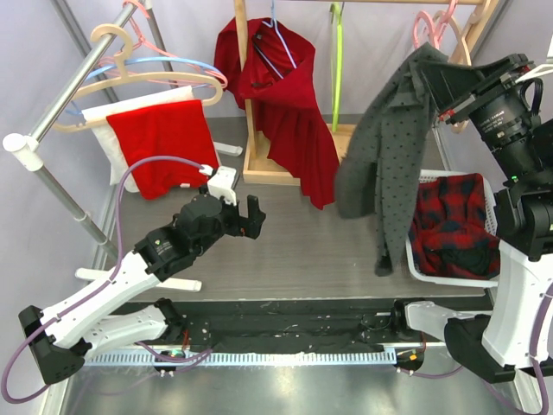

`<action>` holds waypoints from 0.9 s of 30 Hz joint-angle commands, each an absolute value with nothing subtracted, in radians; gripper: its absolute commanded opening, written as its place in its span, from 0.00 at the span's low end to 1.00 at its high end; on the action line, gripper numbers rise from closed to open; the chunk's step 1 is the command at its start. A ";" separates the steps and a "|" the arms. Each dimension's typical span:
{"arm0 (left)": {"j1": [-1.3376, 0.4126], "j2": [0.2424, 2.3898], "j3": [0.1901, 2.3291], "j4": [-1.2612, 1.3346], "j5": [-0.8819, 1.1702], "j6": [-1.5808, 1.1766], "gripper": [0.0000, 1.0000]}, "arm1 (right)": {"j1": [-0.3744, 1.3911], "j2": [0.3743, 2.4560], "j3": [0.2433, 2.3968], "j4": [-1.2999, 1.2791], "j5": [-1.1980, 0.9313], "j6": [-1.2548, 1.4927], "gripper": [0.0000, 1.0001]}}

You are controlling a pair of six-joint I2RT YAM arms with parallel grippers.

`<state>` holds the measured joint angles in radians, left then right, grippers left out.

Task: Place the skirt on the hanger
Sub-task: Flatten out the skirt at the center of the board.

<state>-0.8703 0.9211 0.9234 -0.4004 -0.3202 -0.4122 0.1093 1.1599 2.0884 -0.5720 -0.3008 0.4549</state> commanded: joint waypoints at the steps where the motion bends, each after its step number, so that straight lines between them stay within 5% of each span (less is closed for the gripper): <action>1: -0.871 0.908 0.940 -0.351 -0.374 -0.442 1.00 | 0.109 1.161 2.091 -0.336 -0.510 0.598 0.01; 6: -0.873 0.917 0.931 -0.362 -0.396 -0.462 1.00 | 0.109 1.063 1.713 -0.207 -0.562 0.693 0.01; 16: -0.873 1.005 0.828 -0.376 -0.428 -0.577 1.00 | 0.109 0.976 0.863 -0.282 -0.253 0.635 0.01; 27: -0.870 1.256 0.741 -0.148 -0.393 -0.698 1.00 | 0.109 1.022 0.900 -0.305 0.037 0.575 0.04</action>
